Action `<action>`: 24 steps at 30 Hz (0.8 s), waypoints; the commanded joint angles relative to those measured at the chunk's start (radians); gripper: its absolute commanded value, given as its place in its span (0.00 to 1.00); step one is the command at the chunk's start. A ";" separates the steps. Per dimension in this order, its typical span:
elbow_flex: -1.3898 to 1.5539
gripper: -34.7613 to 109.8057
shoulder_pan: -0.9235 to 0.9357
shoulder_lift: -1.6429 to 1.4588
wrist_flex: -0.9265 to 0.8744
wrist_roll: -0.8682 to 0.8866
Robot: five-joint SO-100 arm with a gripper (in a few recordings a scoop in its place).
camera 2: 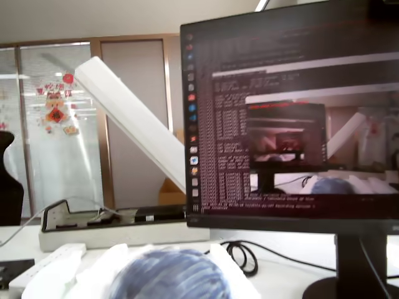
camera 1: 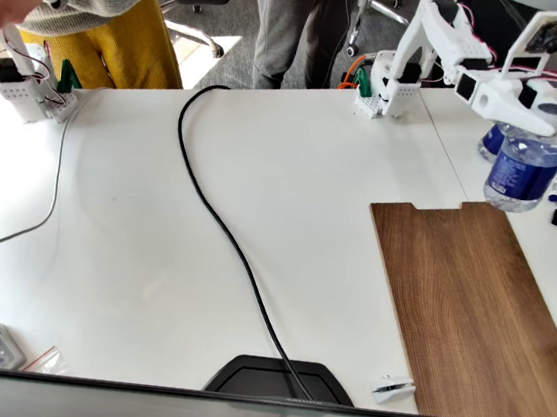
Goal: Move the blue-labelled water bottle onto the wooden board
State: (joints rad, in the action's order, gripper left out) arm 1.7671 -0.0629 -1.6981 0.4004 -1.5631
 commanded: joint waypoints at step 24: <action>0.064 0.24 -0.044 0.337 0.403 -0.029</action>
State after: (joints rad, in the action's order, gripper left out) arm 1.8254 -0.0966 -1.3499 0.7501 -1.5938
